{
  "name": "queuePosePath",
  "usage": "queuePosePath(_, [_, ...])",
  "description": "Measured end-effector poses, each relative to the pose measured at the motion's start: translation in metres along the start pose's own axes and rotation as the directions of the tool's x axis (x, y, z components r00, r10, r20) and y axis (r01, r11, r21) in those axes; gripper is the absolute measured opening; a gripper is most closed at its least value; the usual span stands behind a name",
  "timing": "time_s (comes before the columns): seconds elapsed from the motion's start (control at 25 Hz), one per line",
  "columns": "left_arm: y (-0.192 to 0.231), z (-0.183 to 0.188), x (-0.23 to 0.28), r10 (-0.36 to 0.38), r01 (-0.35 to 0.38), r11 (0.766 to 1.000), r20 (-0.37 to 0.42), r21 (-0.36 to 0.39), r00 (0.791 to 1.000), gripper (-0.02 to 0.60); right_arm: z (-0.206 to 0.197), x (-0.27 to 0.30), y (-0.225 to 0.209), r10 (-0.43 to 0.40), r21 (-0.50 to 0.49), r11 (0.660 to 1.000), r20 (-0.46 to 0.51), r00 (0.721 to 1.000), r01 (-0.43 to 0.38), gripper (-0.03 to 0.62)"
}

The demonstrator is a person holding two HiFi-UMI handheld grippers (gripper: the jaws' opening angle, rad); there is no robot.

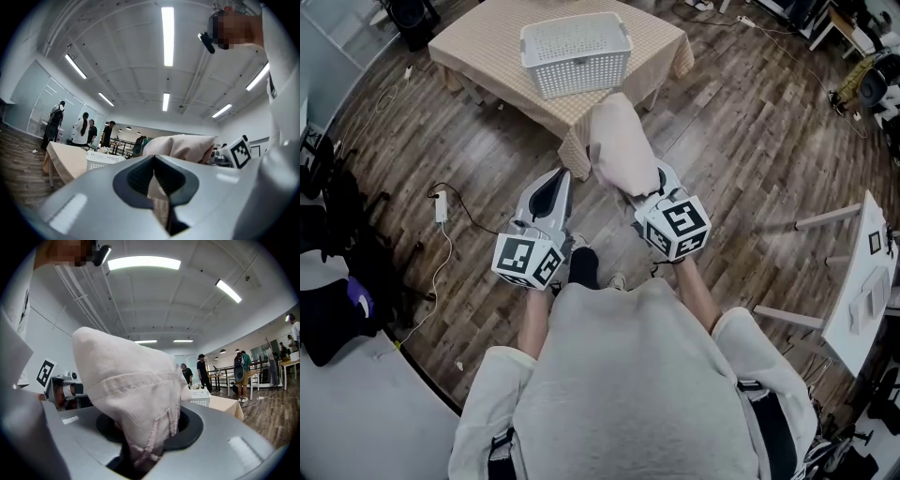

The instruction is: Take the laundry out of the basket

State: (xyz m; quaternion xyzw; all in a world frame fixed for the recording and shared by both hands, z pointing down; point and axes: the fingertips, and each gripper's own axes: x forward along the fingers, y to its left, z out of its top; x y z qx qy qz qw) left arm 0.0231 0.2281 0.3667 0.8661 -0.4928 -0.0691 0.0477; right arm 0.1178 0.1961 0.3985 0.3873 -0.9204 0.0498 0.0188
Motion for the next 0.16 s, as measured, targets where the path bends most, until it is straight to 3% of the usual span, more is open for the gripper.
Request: queuePosePath(0.16, [0.0035, 0.0017, 0.0024, 0.000, 0.000, 1.000, 0.001, -0.004, 1.000, 0.011, -0.0009, 0.0041, -0.0015, -0.003, 0.002, 1.000, -0.005, 1.000, 0.003, 0.153])
